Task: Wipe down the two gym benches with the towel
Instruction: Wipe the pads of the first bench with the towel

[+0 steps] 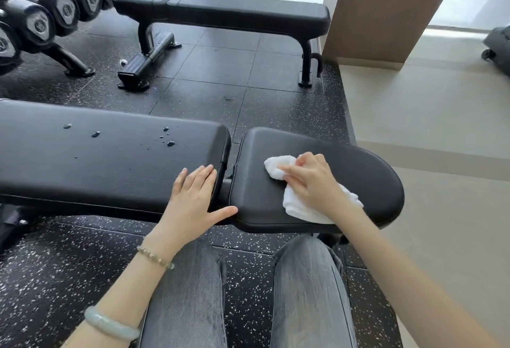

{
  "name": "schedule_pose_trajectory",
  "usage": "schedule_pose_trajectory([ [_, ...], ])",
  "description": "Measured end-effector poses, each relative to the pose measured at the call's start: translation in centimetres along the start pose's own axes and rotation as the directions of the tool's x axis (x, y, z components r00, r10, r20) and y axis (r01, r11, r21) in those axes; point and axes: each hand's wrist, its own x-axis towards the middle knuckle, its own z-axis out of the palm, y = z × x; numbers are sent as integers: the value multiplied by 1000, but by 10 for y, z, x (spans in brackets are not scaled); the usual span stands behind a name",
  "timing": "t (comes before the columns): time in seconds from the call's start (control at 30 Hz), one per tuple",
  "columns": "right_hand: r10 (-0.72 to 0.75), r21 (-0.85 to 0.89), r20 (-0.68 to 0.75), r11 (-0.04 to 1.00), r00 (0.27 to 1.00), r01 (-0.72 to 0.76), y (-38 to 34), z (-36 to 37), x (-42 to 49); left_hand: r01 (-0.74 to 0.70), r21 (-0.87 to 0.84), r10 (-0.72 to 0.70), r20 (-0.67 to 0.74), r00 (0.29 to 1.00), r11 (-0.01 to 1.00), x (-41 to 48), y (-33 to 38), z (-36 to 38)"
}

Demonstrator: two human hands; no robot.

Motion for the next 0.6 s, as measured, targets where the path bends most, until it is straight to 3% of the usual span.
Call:
schedule_pose_trajectory([
  [0.1, 47, -32, -41, 998, 998, -48, 11, 7, 34, 21, 36, -23, 44, 999, 999, 1, 4, 1],
  [0.2, 182, -101, 6, 978, 983, -181, 17, 15, 73, 27, 57, -30, 46, 998, 998, 1, 6, 2],
  [0.37, 282, -211, 45, 940, 958, -267, 21, 26, 104, 25, 69, -26, 5, 1000, 997, 1, 4, 2],
  [0.47, 250, -219, 41, 947, 967, -235, 11, 26, 92, 35, 92, -34, -16, 999, 995, 0, 3, 3],
  [0.6, 102, -116, -14, 988, 995, -103, -15, 24, 53, 52, 128, -53, 5, 999, 990, 0, 4, 1],
])
